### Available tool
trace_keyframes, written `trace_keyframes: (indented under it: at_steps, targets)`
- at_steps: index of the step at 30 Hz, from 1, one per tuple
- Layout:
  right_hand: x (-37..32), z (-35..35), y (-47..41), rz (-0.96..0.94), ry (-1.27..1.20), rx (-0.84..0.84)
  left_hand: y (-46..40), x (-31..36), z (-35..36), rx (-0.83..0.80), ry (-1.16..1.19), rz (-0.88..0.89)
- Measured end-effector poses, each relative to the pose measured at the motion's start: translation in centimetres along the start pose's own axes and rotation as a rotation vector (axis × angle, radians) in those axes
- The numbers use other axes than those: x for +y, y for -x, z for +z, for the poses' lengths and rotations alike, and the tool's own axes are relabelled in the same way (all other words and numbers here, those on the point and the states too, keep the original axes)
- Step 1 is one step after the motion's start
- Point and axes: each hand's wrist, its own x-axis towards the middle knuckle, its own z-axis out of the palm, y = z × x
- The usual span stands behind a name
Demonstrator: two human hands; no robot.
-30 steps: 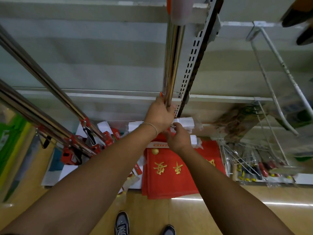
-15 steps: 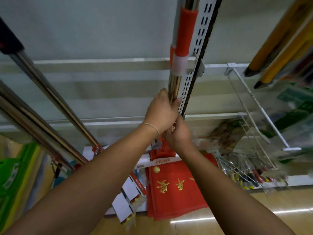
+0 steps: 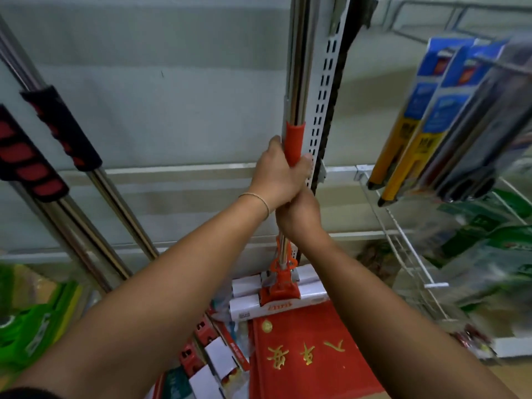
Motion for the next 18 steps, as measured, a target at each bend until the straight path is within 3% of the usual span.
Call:
trace_keyframes:
  at_steps: [10, 18]
  targets:
    - [-0.4, -0.9, -0.7, -0.070, 0.009, -0.056, -1.2, 4.5, -0.6, 0.230, 0.031, 0.131]
    - [-0.9, -0.4, -2.1, -0.032, 0.014, -0.006, -3.4, 5.6, -1.6, 0.181, -0.048, 0.067]
